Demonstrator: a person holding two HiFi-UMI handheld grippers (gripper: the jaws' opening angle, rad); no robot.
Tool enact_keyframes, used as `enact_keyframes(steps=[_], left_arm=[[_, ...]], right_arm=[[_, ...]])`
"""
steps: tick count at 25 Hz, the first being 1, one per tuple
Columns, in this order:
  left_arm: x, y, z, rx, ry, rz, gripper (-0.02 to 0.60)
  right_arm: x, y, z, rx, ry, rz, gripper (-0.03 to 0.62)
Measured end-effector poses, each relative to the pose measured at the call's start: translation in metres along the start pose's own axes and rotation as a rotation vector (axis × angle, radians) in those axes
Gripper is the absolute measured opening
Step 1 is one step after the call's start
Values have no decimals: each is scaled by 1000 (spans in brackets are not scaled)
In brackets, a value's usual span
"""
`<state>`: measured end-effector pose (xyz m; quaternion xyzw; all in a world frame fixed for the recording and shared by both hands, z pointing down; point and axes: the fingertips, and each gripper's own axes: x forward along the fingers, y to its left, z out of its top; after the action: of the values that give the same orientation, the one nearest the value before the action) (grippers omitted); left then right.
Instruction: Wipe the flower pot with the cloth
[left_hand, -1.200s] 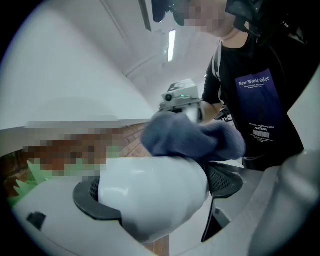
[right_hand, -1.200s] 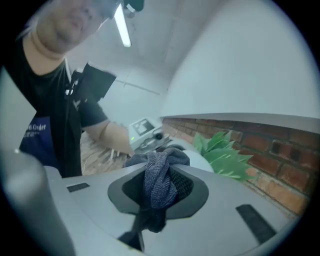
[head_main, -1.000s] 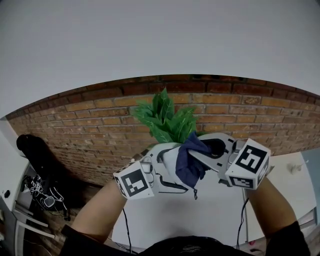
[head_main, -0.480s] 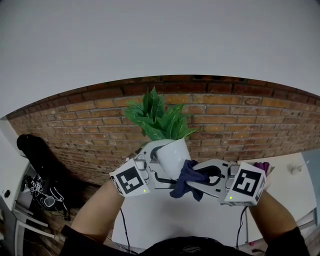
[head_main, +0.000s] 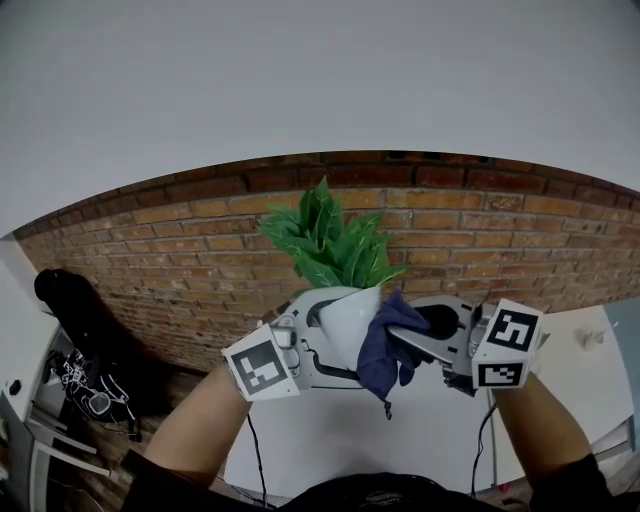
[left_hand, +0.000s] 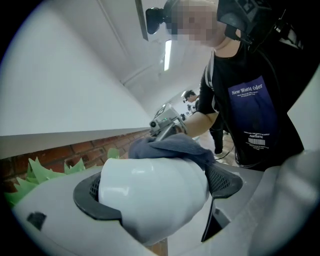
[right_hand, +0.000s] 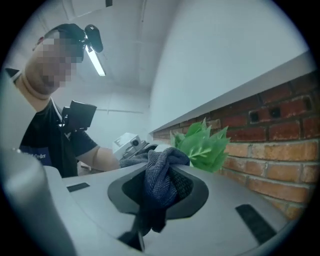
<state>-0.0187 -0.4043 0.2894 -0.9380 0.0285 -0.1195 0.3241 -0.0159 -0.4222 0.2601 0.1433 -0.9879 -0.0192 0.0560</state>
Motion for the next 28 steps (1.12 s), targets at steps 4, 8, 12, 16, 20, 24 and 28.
enact_keyframes(steps=[4,8,12,16,20,24,28], left_arm=[[5,4,-11,-10,40,23,538],[5,4,-7,5,8,30,538],[-10,3,15,-152,-139,23,538],[-14,-6,29,-63,-146,-77,538],[-13,-12,30,-25,-127,-95,538],[-16,-6,20,-16,-94,-58,538],[-19,1,14,-26,-81,-25,538]], right_arm=[[-9,22,-30,-7,59,80,57],[-15,29,-32,-13,49,110,57],[-30,-11,7,197,-207,37,57],[-16,-34,19,293,-261,5,57],[-16,-21,9,350,-286,50,57],[-20,2,-9,360,-241,130,57],[-22,23,-17,311,-192,189,57]])
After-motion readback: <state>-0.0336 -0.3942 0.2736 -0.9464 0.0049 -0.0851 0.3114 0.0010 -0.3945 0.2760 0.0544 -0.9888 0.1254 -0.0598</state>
